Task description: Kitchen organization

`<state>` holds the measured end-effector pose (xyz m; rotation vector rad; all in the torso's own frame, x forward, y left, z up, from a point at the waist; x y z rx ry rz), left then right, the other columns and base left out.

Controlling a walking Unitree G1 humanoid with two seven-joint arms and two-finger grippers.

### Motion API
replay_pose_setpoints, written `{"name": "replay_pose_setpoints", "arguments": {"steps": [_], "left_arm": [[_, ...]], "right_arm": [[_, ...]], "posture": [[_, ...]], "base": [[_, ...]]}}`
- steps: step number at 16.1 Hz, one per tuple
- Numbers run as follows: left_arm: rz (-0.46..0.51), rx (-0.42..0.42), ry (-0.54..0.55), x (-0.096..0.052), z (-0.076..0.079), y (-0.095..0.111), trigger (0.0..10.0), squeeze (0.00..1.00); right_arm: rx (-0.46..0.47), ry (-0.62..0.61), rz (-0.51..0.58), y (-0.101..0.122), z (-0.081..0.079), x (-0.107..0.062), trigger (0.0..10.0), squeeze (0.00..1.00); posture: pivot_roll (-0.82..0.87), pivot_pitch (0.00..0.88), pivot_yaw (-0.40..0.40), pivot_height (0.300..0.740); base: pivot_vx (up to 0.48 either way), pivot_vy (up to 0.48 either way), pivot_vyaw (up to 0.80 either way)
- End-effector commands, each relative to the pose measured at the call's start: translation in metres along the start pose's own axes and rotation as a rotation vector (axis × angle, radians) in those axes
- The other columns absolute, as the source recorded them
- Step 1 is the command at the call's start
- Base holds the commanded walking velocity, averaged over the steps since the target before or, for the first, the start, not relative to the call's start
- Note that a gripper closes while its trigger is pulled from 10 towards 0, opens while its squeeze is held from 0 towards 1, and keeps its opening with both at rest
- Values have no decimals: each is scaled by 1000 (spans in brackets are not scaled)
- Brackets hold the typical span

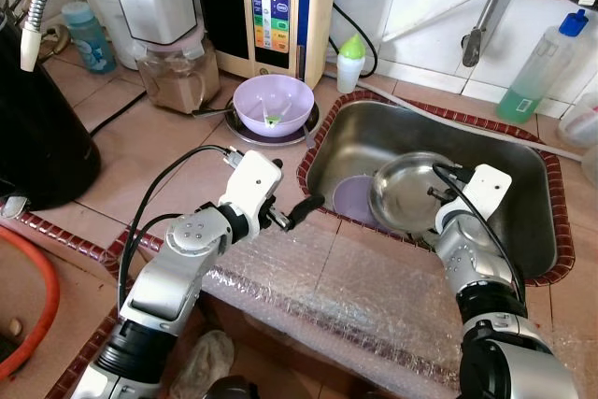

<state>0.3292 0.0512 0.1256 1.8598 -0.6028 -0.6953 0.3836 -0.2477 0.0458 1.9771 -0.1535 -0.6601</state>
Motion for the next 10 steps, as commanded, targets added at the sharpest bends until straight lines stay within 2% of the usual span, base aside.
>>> {"name": "replay_pose_setpoints", "arguments": {"steps": [1,3,4,5,8,9,10], "left_arm": [[-7,19,-13,1,0,3,10000,1000],[-5,20,-18,4,0,4,10000,1000],[1,22,-13,5,-1,7,10000,1000],[6,26,-4,6,-2,8,10000,1000],[8,25,63,5,-14,8,10000,1000],[8,25,63,5,-14,8,10000,1000],[-2,17,128,4,-23,5,10000,1000]], "right_arm": [[9,-7,5,1,1,1,10000,1000],[27,3,2,0,0,0,10000,1000],[82,80,32,8,-14,-1,10000,1000],[55,160,88,19,-29,-5,10000,1000],[42,250,164,34,-46,-11,10000,1000],[42,250,164,34,-46,-11,10000,1000],[66,287,194,42,-54,-15,10000,1000]], "posture": [[82,0,24,740],[79,0,29,740],[79,0,29,740],[76,0,32,740],[77,0,28,740],[77,0,28,740],[78,0,24,740]], "base": [[0,0,0],[0,0,0],[0,0,0],[0,0,0],[0,0,0],[0,0,0],[0,0,0]]}}
Point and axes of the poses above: a point about 5 cm out from each wrist's last joint towards the gripper, its own x axis pointing out of the wrist towards the gripper, its own y axis along the axis of the wrist's last joint, z = x × y, the point moved 6 cm from there along x, pointing out of the wrist towards the gripper, and after that the axes turned 11 degrees about x, right-handed, at the moved point
